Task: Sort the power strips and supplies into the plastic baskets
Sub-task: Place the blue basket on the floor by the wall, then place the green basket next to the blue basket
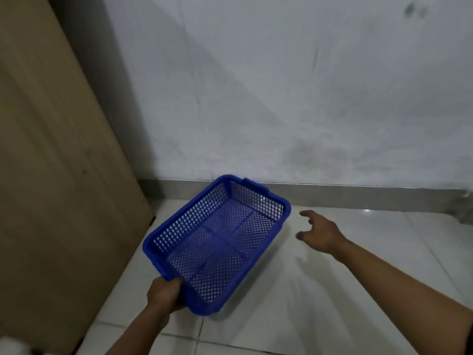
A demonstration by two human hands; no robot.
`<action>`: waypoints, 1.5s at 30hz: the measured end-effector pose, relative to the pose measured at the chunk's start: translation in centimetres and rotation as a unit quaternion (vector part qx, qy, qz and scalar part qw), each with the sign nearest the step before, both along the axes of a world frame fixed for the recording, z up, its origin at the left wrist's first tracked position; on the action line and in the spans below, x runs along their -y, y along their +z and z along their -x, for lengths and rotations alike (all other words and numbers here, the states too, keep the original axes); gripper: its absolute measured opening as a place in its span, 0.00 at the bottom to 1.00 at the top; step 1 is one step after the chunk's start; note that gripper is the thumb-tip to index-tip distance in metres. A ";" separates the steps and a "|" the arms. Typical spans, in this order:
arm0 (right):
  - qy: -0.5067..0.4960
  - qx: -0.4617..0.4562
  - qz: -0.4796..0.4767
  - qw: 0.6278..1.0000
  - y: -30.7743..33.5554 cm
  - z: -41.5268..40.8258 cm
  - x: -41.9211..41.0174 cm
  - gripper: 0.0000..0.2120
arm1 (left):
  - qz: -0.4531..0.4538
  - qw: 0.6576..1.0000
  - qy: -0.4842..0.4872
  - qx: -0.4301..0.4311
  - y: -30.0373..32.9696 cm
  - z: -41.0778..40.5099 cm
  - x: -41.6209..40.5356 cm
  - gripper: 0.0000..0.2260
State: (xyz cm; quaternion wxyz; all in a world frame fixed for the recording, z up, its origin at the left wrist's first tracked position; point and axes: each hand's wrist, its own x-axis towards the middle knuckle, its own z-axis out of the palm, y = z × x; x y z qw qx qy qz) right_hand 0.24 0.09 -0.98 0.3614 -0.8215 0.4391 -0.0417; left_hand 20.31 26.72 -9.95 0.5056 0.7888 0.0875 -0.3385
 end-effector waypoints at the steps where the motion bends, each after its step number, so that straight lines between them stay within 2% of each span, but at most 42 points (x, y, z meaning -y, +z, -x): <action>1: 0.007 -0.003 -0.008 1.000 -0.3 -0.3 -0.2 0.31 | 0.006 1.000 0.004 -0.015 0.1 0.0 -0.4 0.16; 4: 0.018 -0.021 -0.015 1.000 -0.8 -0.5 -0.5 0.30 | 0.049 0.997 0.011 -0.052 1.1 1.3 -0.5 0.12; 8: 0.025 -0.038 -0.012 0.999 -0.7 0.3 -0.1 0.29 | 0.107 0.991 -0.019 -0.083 2.6 2.6 0.9 0.15; 10: 0.024 -0.044 -0.009 0.999 -0.4 1.2 0.2 0.28 | 0.045 0.999 -0.007 -0.001 3.1 2.6 2.3 0.25; 12: 0.018 -0.050 -0.008 0.999 0.0 2.2 0.6 0.28 | -0.081 0.992 -0.015 0.100 4.6 3.0 4.2 0.35; 13: 0.013 -0.052 -0.005 0.999 0.3 2.9 0.8 0.28 | -0.130 0.979 -0.038 0.151 5.7 3.5 5.4 0.36; 15: 0.006 -0.054 0.006 0.999 0.8 4.4 1.3 0.28 | -0.164 0.948 -0.097 0.255 7.8 4.8 8.1 0.34; 18: -0.009 -0.072 0.032 0.997 1.4 7.7 2.3 0.28 | -0.105 0.913 -0.198 0.341 10.7 7.5 13.8 0.29; 22: -0.055 -0.118 0.071 0.989 1.5 14.6 4.2 0.28 | 0.022 0.883 -0.345 0.318 13.7 13.6 22.8 0.27; 26: -0.119 -0.209 0.091 0.967 0.9 23.9 5.8 0.27 | 0.044 0.804 -0.491 0.331 14.0 22.3 29.5 0.23; 28: -0.154 -0.240 0.089 0.954 0.3 28.1 6.9 0.28 | 0.039 0.749 -0.554 0.361 13.2 25.8 31.2 0.24; 31: -0.207 -0.255 0.109 0.938 -0.5 33.4 9.3 0.25 | 0.034 0.664 -0.643 0.380 10.6 29.8 32.9 0.26; 33: -0.239 -0.251 0.119 0.931 -1.2 36.2 10.9 0.24 | 0.025 0.625 -0.675 0.390 8.2 31.1 33.2 0.26; 39: -0.297 -0.277 0.180 0.896 -5.5 41.8 15.7 0.17 | -0.063 0.548 -0.743 0.378 0.8 32.8 34.4 0.27; 42: -0.296 -0.291 0.204 0.887 -7.4 43.1 17.8 0.16 | -0.091 0.526 -0.753 0.385 -1.4 33.5 36.0 0.27; 45: -0.320 -0.280 0.188 0.885 -8.9 44.7 19.7 0.19 | -0.133 0.497 -0.768 0.381 -3.7 34.2 37.5 0.30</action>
